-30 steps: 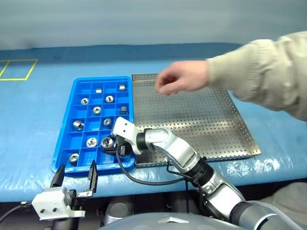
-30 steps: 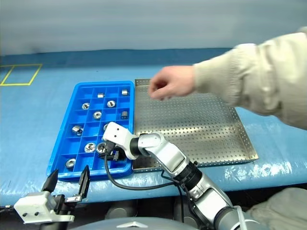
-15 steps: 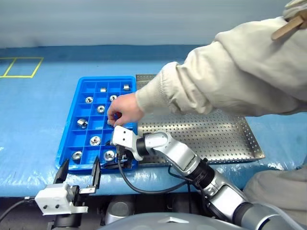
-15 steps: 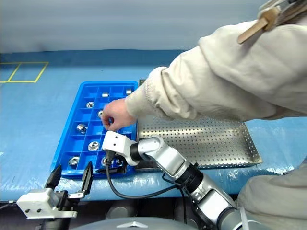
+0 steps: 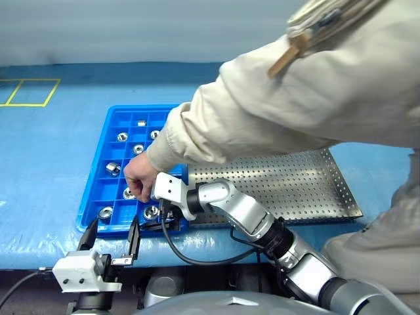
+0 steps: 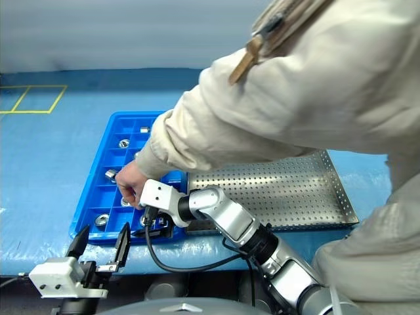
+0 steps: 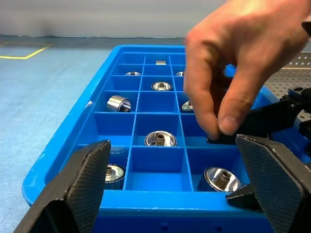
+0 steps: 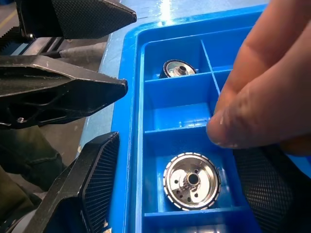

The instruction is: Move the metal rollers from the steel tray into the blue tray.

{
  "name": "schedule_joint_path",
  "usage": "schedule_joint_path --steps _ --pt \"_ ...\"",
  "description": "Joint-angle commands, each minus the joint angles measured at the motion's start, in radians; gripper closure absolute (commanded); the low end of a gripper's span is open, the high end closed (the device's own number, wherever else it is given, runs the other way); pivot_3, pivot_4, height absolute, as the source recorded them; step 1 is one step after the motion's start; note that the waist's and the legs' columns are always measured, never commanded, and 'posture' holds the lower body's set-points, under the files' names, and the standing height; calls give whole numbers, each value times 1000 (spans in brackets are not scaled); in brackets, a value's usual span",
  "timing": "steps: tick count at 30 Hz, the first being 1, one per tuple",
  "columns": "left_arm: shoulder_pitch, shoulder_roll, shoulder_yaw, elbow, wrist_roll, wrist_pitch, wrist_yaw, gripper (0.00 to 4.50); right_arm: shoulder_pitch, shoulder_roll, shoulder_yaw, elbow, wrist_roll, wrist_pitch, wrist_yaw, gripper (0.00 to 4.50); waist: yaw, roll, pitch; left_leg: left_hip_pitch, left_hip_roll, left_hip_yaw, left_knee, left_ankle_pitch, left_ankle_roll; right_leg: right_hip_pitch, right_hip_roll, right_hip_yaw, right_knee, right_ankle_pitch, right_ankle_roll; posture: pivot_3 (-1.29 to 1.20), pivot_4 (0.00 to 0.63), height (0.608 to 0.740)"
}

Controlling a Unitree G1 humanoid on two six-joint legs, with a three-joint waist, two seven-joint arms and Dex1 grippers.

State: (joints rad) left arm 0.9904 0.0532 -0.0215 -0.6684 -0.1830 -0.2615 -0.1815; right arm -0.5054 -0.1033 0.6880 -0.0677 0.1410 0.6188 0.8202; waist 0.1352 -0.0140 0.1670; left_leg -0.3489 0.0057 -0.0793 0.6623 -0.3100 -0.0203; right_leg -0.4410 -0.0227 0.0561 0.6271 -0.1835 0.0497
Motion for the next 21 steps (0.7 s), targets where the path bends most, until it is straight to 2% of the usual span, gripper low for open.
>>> schedule_joint_path --steps 1,21 --pt "2 10 -1 -4 -21 -6 -10 0 21 -18 3 21 -15 24 -7 696 0 0 0 0 0 0 0 0 0 0 0 0 0 0 0 391 150 740" --pt "-3 22 8 18 -39 -20 -34 0 19 -17 -7 25 -11 26 -17 696 0 1 -1 0 0 0 0 0 0 0 0 0 0 0 0 383 150 740"
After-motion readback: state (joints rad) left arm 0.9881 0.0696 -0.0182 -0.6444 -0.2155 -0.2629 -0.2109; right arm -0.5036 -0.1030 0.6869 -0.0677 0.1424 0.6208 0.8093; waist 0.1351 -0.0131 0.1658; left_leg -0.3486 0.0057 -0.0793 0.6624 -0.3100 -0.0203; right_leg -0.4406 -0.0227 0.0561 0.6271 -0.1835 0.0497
